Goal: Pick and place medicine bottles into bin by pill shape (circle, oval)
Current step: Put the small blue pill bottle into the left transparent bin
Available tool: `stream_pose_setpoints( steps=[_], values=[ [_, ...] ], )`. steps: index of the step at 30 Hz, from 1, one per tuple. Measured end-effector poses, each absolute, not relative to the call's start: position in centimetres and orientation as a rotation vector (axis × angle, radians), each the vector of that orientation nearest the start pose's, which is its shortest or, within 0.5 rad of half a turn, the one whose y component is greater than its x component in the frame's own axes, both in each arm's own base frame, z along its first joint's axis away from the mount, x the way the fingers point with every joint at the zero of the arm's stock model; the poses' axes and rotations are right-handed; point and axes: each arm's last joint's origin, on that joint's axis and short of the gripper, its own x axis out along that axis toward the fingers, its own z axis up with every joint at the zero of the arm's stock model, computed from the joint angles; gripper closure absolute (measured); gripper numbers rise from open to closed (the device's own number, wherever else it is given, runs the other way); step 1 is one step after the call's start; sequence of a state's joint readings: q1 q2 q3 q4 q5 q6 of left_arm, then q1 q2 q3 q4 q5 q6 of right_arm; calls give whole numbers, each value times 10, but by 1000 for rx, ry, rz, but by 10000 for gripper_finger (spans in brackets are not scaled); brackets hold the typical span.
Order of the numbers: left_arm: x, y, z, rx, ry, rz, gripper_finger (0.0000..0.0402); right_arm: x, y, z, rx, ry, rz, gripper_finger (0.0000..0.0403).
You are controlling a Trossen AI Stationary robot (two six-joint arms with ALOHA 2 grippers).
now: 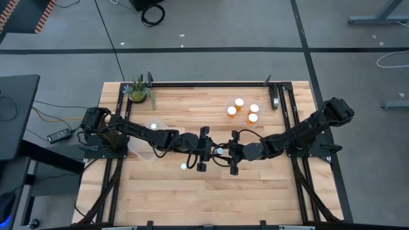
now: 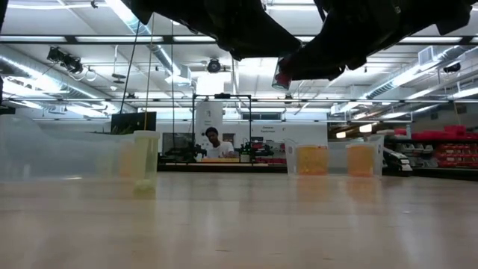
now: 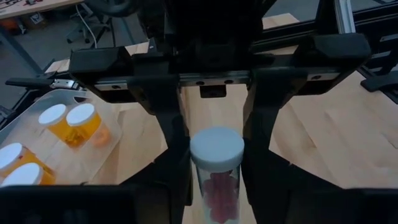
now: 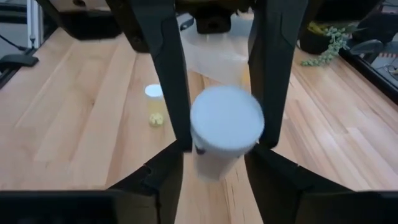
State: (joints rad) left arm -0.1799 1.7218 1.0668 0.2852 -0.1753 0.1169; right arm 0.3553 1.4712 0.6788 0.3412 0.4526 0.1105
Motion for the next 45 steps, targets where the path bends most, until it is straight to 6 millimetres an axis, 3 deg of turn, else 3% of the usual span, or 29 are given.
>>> stream_pose_setpoints(
  steps=[7, 16, 23, 29, 37, 40, 45],
  values=[
    [375, -63, 228, 181, 364, -26, 269, 276, 89, 187, -59, 467, -131, 201],
    [375, -63, 227, 183, 374, -28, 253, 271, 87, 179, -18, 563, -153, 195],
    [375, -65, 228, 182, 368, -33, 267, 267, 103, 183, -105, 504, -148, 195],
    [374, -69, 228, 182, 360, -44, 261, 244, 111, 160, -96, 505, -215, 195],
    [375, -69, 230, 180, 344, -43, 261, 207, 94, 131, 47, 209, -195, 195],
    [375, -69, 230, 180, 343, -43, 266, 213, 93, 128, 32, 175, -189, 195],
    [375, -69, 230, 179, 337, -43, 261, 241, 99, 126, -51, 187, -145, 195]
  ],
)
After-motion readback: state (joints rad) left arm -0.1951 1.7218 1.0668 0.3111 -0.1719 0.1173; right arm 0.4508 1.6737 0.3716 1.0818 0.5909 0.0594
